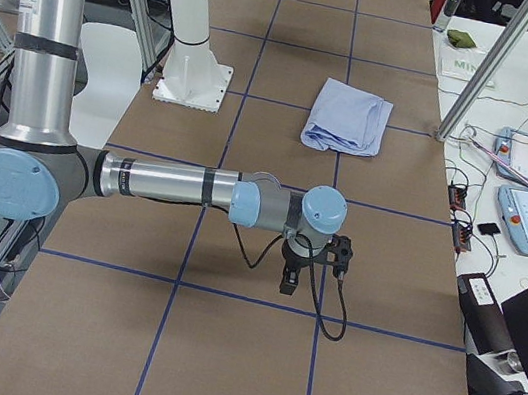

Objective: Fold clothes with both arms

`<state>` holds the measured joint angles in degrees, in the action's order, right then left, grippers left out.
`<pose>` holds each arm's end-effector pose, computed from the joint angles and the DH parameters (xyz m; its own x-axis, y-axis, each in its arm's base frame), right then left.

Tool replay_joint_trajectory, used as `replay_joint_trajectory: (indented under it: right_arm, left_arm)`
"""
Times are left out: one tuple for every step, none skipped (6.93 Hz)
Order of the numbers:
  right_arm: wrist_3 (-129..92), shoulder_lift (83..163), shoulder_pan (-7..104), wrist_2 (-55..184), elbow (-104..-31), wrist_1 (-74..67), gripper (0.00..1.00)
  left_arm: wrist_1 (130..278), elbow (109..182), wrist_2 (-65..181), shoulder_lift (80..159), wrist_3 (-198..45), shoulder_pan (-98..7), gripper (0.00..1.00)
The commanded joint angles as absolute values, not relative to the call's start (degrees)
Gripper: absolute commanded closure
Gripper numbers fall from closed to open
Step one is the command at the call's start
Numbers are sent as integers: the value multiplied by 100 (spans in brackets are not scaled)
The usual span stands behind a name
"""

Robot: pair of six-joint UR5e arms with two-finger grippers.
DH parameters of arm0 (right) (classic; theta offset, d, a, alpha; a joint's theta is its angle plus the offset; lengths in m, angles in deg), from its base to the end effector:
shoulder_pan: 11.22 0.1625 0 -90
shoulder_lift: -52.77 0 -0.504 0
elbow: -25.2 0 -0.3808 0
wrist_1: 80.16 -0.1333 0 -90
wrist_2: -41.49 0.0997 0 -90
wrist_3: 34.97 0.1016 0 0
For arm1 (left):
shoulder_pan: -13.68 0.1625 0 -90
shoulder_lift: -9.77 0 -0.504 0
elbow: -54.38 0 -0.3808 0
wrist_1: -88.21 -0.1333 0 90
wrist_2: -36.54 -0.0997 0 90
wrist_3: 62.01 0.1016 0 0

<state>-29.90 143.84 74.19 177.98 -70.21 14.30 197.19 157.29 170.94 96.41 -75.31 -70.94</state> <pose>0.0218 -0.4731 0.7078 0.6908 0.0347 0.7222 0.0191 0.9976 -0.0662 -0.0180 -0.4720 0.6186 0.6807 0.1877 -0.7081 0.0763 0.9432 0.3234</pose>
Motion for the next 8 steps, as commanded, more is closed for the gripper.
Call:
replay_joint_trajectory:
  right_arm:
    - [-2969, 14409, 7413, 17780, -6972, 1424, 0]
    - [-2943, 14383, 7412, 17780, -6920, 1424, 0]
    - [-2952, 14400, 7412, 17815, -6937, 1424, 0]
    - [-2986, 14365, 7421, 17789, -6980, 1415, 0]
    - [-2978, 14321, 7421, 17780, -6981, 1206, 0]
    - [-2952, 14417, 7421, 17746, -6963, 743, 0]
    - [-2943, 14461, 7421, 17763, -6920, 686, 0]
    - [-2986, 14531, 7413, 17772, -6945, 659, 0]
  left_arm:
    - [19728, 15730, 17093, 9643, -7529, -7087, 0]
    - [19737, 15730, 17093, 9643, -7529, -7087, 0]
    - [19737, 15730, 17093, 9652, -7529, -7087, 0]
    - [19737, 15739, 17101, 9670, -7529, -7079, 0]
    - [19737, 15739, 17101, 9661, -7529, -7087, 0]
    - [19737, 15739, 17101, 9661, -7520, -7087, 0]
    - [19728, 15765, 17101, 9661, -7520, -7087, 0]
    - [19693, 15896, 17110, 9626, -7520, -7087, 0]
